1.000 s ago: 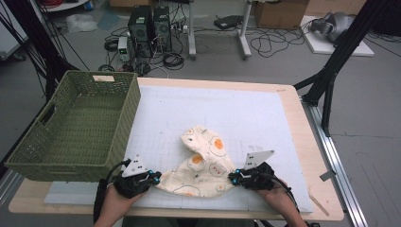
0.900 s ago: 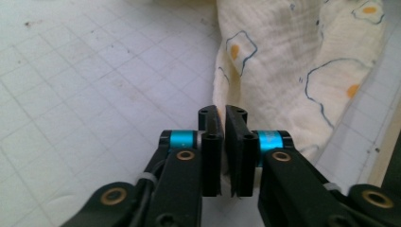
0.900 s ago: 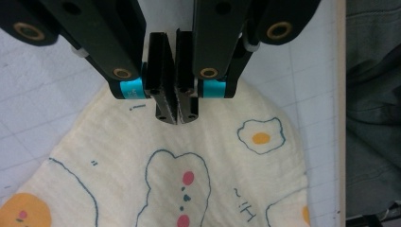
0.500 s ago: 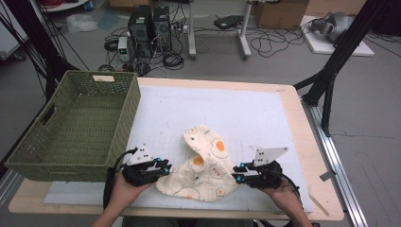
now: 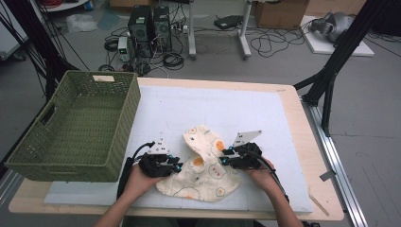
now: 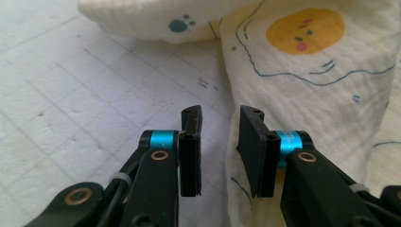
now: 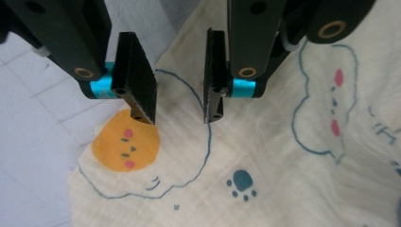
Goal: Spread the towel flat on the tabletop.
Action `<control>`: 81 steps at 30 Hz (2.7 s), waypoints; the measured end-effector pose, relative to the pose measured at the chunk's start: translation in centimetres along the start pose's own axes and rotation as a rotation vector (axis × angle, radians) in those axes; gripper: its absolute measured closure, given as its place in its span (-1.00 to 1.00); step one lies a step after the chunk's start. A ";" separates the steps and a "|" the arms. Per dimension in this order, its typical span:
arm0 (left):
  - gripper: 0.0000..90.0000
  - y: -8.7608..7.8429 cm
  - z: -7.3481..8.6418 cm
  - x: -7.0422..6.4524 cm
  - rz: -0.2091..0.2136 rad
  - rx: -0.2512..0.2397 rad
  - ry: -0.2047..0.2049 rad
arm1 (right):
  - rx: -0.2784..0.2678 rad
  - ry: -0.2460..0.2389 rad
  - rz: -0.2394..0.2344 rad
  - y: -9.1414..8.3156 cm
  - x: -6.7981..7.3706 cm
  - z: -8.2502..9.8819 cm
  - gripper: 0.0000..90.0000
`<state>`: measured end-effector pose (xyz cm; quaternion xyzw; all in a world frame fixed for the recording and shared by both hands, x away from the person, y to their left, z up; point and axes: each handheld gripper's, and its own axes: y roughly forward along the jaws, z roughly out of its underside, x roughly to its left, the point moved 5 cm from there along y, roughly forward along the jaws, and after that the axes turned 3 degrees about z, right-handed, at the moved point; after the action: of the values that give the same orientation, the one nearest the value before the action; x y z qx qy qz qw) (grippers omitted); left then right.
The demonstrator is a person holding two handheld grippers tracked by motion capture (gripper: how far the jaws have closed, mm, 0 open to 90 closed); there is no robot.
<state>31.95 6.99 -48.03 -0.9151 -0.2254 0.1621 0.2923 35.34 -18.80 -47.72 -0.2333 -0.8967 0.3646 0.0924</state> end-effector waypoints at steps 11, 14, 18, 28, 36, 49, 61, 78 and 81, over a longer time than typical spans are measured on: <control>0.97 0.2 -0.2 -0.5 0.003 0.011 0.015 | -0.005 -0.013 -0.002 -1.4 0.1 0.2 0.98; 0.97 0.2 -0.2 -0.6 0.006 0.008 0.016 | -0.013 -0.004 0.011 -2.7 0.1 0.6 0.98; 0.97 0.0 -0.2 -0.6 0.007 0.004 0.013 | -0.004 -0.008 0.027 -4.3 0.2 1.7 0.98; 0.94 -0.2 -1.3 -0.4 0.003 -0.061 -0.006 | 0.020 0.037 0.036 -6.7 0.3 5.1 0.92; 0.54 1.5 -2.5 -0.3 0.026 -0.043 -0.037 | -0.032 0.075 0.069 -5.4 -1.2 3.3 0.42; 0.95 1.9 -2.6 -0.5 0.002 -0.013 -0.013 | 0.014 0.078 0.059 -3.6 -2.2 3.5 0.88; 0.96 -6.0 -1.4 0.5 -0.214 -0.195 -0.085 | -0.058 0.015 0.064 -2.5 -1.6 -0.1 0.97; 0.54 -4.5 -1.6 -0.8 -0.062 -0.173 -0.059 | -0.017 0.014 0.051 -3.4 -1.1 0.5 0.72; 0.50 -4.0 -1.7 0.2 -0.078 -0.159 -0.067 | -0.052 0.007 0.039 -3.5 -0.1 0.0 0.42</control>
<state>31.61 9.16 -44.31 -0.9200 -0.2828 0.1625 0.2172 34.23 -21.08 -45.31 -0.2544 -0.9008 0.3421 0.0822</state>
